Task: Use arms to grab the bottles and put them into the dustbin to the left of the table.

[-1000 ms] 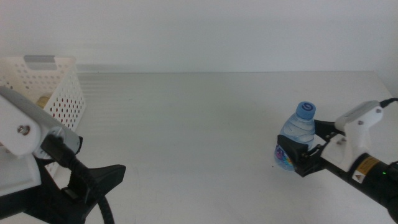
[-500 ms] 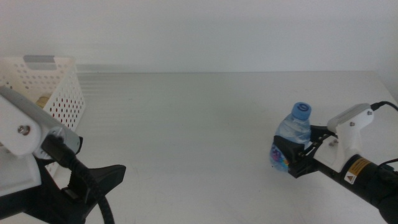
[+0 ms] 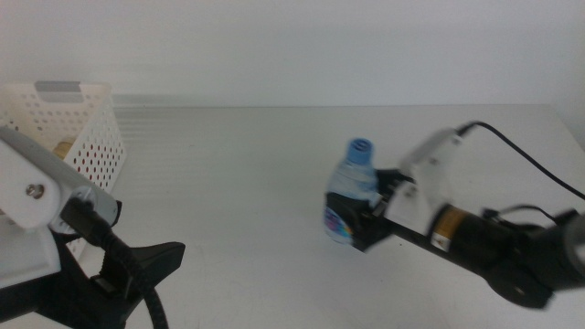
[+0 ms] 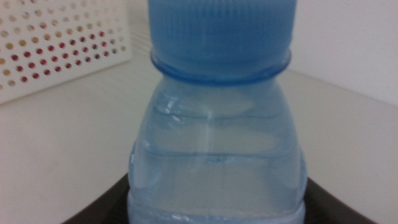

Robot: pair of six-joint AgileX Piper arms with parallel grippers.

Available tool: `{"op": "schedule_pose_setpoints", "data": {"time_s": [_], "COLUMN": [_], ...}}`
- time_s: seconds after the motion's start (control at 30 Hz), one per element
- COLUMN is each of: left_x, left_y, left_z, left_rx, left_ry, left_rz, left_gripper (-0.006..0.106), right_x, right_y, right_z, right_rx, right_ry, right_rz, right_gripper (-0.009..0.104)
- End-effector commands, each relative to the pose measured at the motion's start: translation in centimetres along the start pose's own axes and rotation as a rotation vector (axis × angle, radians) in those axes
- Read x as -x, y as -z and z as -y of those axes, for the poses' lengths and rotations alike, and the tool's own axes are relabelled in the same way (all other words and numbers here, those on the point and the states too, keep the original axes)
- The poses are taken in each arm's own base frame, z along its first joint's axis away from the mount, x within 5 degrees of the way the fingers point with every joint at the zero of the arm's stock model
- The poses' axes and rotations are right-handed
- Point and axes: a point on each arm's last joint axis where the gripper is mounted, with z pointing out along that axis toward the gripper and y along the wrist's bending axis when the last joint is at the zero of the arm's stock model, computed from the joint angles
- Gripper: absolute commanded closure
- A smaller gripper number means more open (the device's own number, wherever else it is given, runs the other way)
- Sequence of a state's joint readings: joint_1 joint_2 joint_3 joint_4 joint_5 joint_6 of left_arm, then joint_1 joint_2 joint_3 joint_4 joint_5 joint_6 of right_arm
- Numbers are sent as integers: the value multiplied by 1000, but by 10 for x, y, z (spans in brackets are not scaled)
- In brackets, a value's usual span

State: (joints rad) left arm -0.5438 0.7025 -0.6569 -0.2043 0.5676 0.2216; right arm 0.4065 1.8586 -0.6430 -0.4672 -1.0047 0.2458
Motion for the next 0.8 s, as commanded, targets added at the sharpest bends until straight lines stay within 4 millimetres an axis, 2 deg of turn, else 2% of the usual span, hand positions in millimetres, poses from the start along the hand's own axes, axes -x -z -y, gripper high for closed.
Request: {"op": "schedule_pose_setpoints", "data": {"time_s": [0.0, 0.2, 0.33, 0.43, 0.57, 0.77], "left_x": [15, 15, 15, 15, 15, 14], "left_y": [5, 5, 5, 5, 5, 5], "left_z": [0, 0, 0, 0, 0, 0], "left_rx": [4, 4, 4, 4, 4, 4], "left_ry": [20, 20, 20, 20, 20, 20], "left_rz": [103, 103, 103, 103, 103, 103], "left_gripper": [18, 18, 18, 18, 18, 18], "right_x": [47, 75, 82, 80, 73, 59], "right_y": [-14, -61, -88, -104, -116, -120], "right_z": [-7, -13, -13, -11, -10, -13], "right_rx": [35, 54, 67, 75, 84, 100], "right_ry": [33, 73, 77, 82, 88, 92], "right_rz": [184, 155, 185, 196, 195, 159], "right_gripper": [95, 95, 95, 95, 95, 95]}}
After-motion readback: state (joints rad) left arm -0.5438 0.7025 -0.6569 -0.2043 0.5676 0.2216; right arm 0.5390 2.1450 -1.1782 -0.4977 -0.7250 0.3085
